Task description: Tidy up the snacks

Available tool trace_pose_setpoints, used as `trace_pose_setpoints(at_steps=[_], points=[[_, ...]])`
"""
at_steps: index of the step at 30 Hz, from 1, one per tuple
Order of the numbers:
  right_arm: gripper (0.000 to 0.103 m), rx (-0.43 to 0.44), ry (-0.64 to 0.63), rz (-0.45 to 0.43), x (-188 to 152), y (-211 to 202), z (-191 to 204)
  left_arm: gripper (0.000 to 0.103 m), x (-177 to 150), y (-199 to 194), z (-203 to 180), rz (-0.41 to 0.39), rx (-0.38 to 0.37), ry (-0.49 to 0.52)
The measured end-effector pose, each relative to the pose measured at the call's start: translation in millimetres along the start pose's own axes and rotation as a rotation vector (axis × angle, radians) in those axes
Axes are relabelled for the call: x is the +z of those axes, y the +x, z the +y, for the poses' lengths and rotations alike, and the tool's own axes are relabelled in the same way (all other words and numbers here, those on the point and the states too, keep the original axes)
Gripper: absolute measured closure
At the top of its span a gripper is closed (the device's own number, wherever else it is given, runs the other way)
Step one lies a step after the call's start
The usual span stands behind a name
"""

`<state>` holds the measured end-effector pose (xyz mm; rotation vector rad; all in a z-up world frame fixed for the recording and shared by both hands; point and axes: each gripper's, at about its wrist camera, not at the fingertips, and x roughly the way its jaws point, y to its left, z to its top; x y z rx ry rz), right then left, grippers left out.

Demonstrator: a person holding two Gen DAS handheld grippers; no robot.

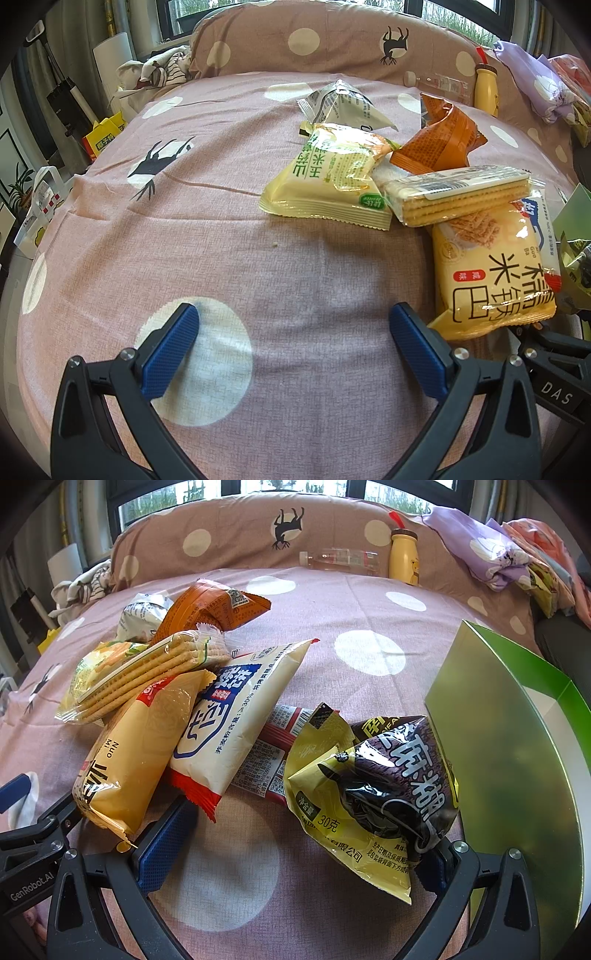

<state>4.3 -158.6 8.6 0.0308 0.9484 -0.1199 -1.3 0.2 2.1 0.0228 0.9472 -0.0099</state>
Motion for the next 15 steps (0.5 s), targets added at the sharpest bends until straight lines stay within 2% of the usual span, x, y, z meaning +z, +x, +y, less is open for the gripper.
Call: trace_pose_setpoints(at_steps=[9,12,15], points=[[0.0,0.003,0.001,0.004,0.0,0.0,-3.2,0.0,1.1,0.7,1.5,0.025,-0.009,-0.008],[0.0,0.02,0.017,0.029,1.8,-4.2,-6.3,0.001,0.7,-5.1,4.0,0.053,-0.037,-0.015],[0.0,0.073,0.061,0.051,-0.5,-15.8,-13.7,0.002,2.3,-17.8,10.5,0.03,-0.077,-0.047]])
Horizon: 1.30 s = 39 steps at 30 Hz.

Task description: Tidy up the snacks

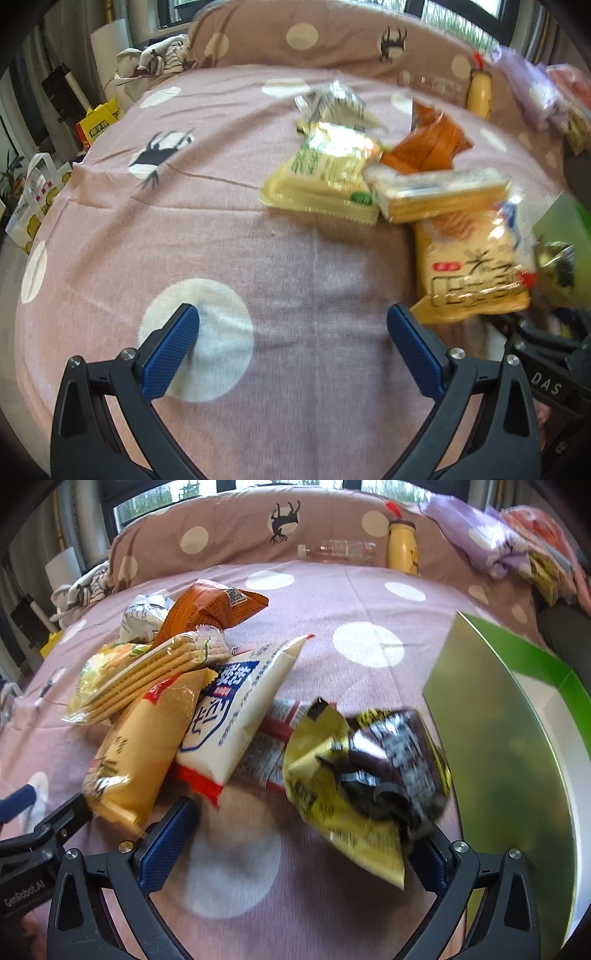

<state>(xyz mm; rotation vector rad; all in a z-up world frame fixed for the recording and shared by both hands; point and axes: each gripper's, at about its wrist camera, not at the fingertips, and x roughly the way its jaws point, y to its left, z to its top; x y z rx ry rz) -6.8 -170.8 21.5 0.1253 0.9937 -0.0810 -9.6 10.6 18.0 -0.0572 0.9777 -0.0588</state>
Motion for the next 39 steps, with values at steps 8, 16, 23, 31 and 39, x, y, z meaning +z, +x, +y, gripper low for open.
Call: trace_pose_setpoints(at_steps=[8,16,23,31,39], points=[[0.0,0.097,0.096,-0.151,5.7,-58.9,-6.6,0.005,13.7,-35.1,9.5,-0.093,-0.275,-0.128],[0.02,0.313,0.222,-0.102,30.0,-78.8,-3.4,0.015,17.8,-37.4,-7.3,-0.064,-0.41,-0.135],[0.056,0.333,0.185,0.058,54.6,-41.6,30.0,0.037,22.5,-16.0,-22.8,0.027,-0.49,-0.089],[0.066,0.337,0.225,0.159,42.6,-2.2,27.0,0.052,21.2,0.1,-35.2,0.088,-0.531,-0.077],[0.066,0.401,0.27,0.161,33.0,0.2,18.3,0.064,17.0,-10.8,-42.8,0.058,-0.481,-0.016]])
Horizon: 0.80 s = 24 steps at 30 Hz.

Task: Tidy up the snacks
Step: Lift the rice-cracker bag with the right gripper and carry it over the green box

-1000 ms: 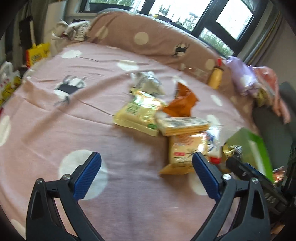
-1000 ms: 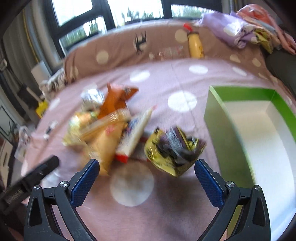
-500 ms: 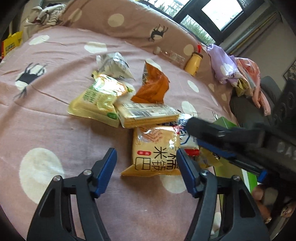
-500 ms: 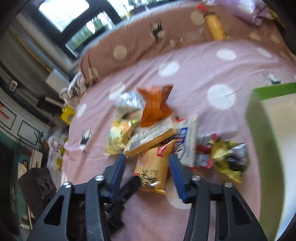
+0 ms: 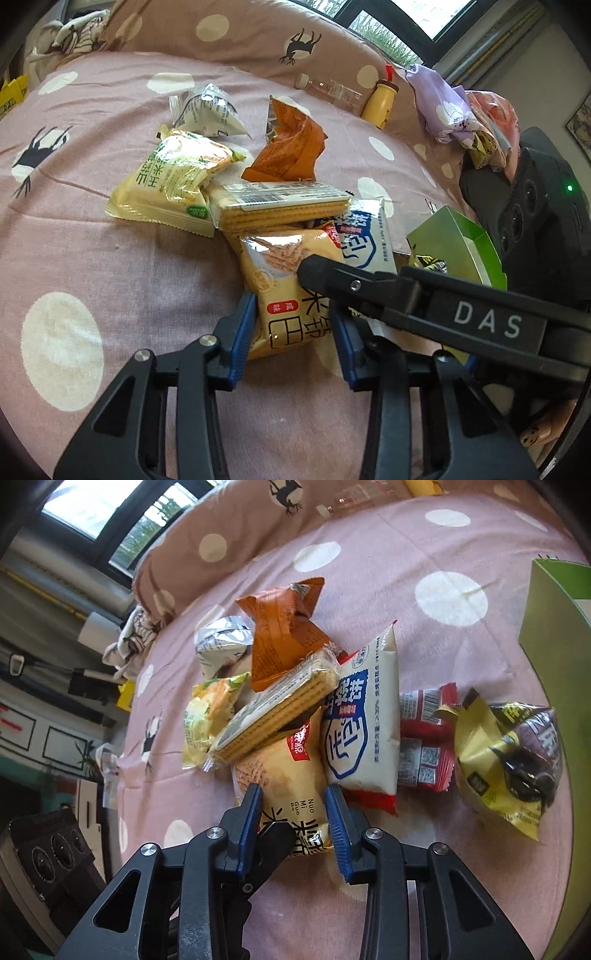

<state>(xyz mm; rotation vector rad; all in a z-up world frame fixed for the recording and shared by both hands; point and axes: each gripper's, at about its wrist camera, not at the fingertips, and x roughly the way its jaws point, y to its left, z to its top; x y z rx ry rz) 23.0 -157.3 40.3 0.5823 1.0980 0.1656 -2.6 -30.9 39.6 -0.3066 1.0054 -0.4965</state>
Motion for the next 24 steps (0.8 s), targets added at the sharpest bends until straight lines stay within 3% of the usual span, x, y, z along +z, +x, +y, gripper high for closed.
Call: trace_pose_setpoints(at_steps=[14,24], points=[[0.065,0.076,0.0,-0.274,-17.5,-101.0,-4.7,0.065,-5.8,-45.1,-69.3,-0.183,-0.012,0.193],[0.065,0.074,0.113,-0.43,-19.7,-158.7,-48.0,0.065,1.0,-36.1,-135.5,-0.185,-0.076,0.373]])
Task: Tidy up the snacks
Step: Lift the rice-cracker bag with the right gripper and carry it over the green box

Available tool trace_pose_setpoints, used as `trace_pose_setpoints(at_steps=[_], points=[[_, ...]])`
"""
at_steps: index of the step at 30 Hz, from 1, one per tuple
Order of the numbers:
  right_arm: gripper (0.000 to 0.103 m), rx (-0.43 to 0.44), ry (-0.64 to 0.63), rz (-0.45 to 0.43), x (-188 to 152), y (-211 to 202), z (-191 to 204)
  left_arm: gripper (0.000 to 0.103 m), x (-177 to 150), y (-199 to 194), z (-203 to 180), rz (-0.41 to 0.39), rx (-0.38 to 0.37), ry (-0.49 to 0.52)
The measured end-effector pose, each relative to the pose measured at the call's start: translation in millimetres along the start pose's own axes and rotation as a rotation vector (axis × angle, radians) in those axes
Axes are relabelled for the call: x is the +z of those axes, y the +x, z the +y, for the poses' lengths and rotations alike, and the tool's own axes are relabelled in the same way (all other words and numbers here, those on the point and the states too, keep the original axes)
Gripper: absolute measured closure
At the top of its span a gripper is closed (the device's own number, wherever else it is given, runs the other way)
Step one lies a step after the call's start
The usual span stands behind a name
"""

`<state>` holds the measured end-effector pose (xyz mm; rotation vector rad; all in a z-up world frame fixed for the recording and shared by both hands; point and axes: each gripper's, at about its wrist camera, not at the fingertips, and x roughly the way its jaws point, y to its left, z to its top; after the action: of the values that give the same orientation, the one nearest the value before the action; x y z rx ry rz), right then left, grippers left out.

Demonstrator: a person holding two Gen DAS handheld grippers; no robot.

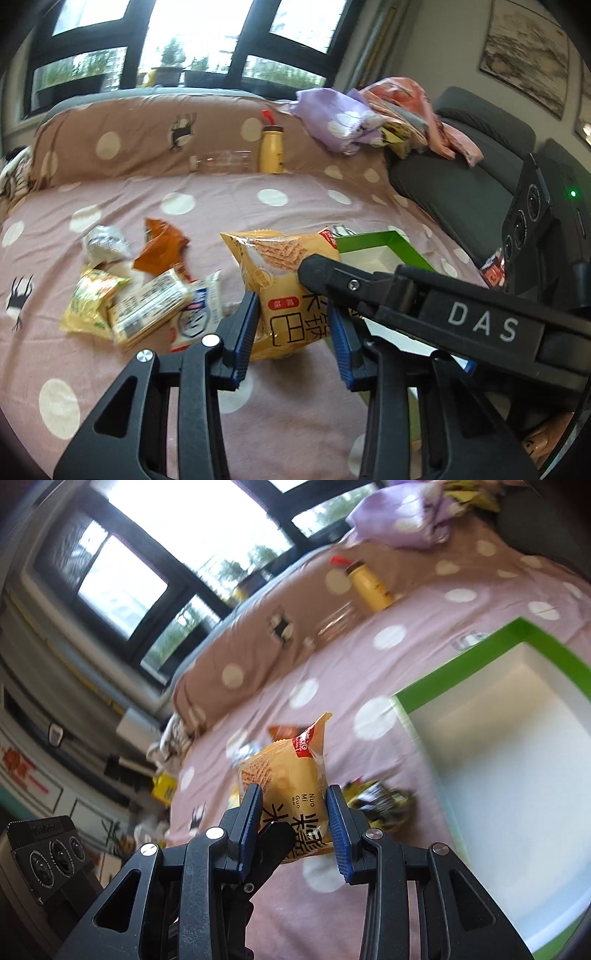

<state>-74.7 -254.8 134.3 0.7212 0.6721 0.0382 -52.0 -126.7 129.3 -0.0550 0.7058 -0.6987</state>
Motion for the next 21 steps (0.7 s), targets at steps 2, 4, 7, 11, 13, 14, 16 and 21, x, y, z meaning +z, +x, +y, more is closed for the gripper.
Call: trace_pose_setpoints(at_steps=[2,4,7,11,13,14,16,21], points=[[0.065,-0.007,0.032,-0.026,3.5,-8.5,-10.6,0.066,5.5,7.5,-13.6,0.006,-0.012,0.038],[0.065,-0.023,0.059,-0.049,6.8,-15.9,-20.1,0.066,8.3,14.9,-26.8,0.014,-0.025,0.074],[0.065,-0.053,0.101,-0.082,10.9,-24.1,-34.5,0.066,11.8,26.6,-43.1,0.033,-0.048,0.12],[0.065,-0.077,0.167,-0.099,13.8,-33.4,-58.2,0.066,13.1,44.4,-60.3,0.068,-0.082,0.164],[0.065,-0.093,0.201,-0.094,15.9,-33.5,-70.8,0.066,11.9,53.8,-67.4,0.089,-0.092,0.175],[0.065,-0.098,0.213,-0.089,16.4,-32.4,-75.7,0.066,11.3,59.1,-70.5,0.101,-0.093,0.179],[0.065,-0.111,0.245,-0.079,17.3,-31.1,-86.4,0.066,10.0,67.9,-75.8,0.127,-0.098,0.185],[0.065,-0.149,0.313,-0.071,18.7,-31.0,-108.8,0.066,6.3,89.5,-90.7,0.179,-0.12,0.21]])
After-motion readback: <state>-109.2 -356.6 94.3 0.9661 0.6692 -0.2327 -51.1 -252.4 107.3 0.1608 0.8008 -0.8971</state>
